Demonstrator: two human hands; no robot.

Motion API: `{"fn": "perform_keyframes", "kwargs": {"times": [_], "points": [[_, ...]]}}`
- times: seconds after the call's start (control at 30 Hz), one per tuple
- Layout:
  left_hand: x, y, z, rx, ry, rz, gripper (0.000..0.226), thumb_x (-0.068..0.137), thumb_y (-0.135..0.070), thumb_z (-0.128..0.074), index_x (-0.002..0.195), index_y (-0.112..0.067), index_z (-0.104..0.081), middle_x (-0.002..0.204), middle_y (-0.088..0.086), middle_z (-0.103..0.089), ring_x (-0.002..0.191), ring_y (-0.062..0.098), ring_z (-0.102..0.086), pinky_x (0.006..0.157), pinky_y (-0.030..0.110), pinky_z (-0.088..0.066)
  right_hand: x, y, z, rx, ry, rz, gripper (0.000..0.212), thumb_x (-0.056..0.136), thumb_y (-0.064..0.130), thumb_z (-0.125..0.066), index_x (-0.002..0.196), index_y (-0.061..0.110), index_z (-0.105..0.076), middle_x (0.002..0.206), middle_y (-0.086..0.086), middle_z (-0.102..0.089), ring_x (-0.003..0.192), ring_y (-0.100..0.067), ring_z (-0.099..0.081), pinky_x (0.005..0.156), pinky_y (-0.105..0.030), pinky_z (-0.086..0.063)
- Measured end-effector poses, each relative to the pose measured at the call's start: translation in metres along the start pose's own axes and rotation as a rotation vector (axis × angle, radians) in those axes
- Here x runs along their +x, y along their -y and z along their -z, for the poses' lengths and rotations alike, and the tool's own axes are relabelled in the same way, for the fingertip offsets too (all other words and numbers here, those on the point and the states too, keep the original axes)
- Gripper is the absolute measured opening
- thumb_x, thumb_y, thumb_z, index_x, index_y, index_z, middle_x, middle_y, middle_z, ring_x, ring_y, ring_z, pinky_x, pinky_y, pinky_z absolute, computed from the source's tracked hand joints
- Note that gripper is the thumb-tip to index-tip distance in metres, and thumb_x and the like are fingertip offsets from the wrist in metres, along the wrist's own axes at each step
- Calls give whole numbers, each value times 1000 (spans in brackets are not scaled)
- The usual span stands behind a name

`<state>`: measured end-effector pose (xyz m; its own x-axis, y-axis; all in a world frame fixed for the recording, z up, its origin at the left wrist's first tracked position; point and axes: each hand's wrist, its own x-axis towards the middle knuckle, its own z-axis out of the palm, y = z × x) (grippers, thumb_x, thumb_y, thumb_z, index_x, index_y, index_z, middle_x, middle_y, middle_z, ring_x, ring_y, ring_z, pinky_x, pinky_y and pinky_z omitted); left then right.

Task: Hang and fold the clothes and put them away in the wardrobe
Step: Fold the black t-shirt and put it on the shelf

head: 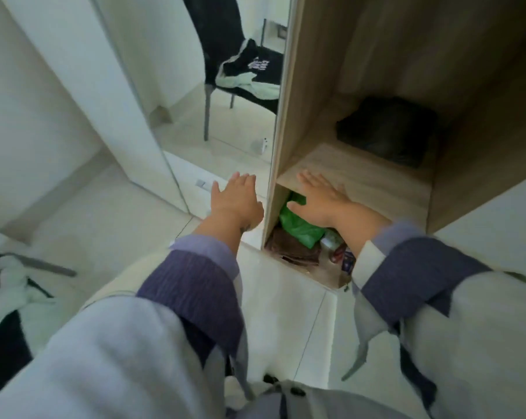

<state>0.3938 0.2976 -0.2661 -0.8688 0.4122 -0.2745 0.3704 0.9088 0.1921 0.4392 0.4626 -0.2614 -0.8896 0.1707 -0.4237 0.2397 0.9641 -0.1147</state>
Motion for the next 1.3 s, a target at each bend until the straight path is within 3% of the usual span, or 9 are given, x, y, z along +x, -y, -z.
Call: {"fn": "perform_keyframes", "kwargs": {"times": [0.37,0.57,0.73,1.0,1.3], "points": [[-173,190,2,-193,-65,559,62,97,-30,-40,151,-15,-13,159,-1,-11,148,16,0,117,50,-3,-31,214,-16,-202,27,460,76,95,55,-32,152,21,6,160,0,10,148,-19,7,118,-52,-2],[-245,298,-5,-260,-133,750,58,95,-26,-42,148,-17,-21,158,0,-17,148,17,-1,118,51,-2,-45,358,-51,-291,62,673,75,96,53,-32,152,21,5,160,-1,9,148,-20,5,118,-53,-4],[-300,393,-16,-296,-92,898,66,95,-26,-46,151,-17,-12,160,-1,-10,148,18,1,119,52,-3,-54,468,-93,-332,92,803,74,96,53,-32,152,22,5,161,-2,7,148,-22,3,118,-53,-5],[-332,506,-57,-338,-62,1009,68,94,-28,-48,151,-17,-12,160,0,-10,148,18,2,119,51,-3,-46,579,-178,-332,177,951,69,97,47,-35,152,26,0,161,-2,1,148,-22,-2,118,-51,-8],[-297,608,-151,-429,-50,1019,68,95,-29,-47,151,-19,-11,160,-2,-8,148,16,2,118,50,-3,37,668,-286,-384,228,956,61,100,41,-30,152,23,-4,161,-3,-3,148,-21,0,118,-48,-9]]}}
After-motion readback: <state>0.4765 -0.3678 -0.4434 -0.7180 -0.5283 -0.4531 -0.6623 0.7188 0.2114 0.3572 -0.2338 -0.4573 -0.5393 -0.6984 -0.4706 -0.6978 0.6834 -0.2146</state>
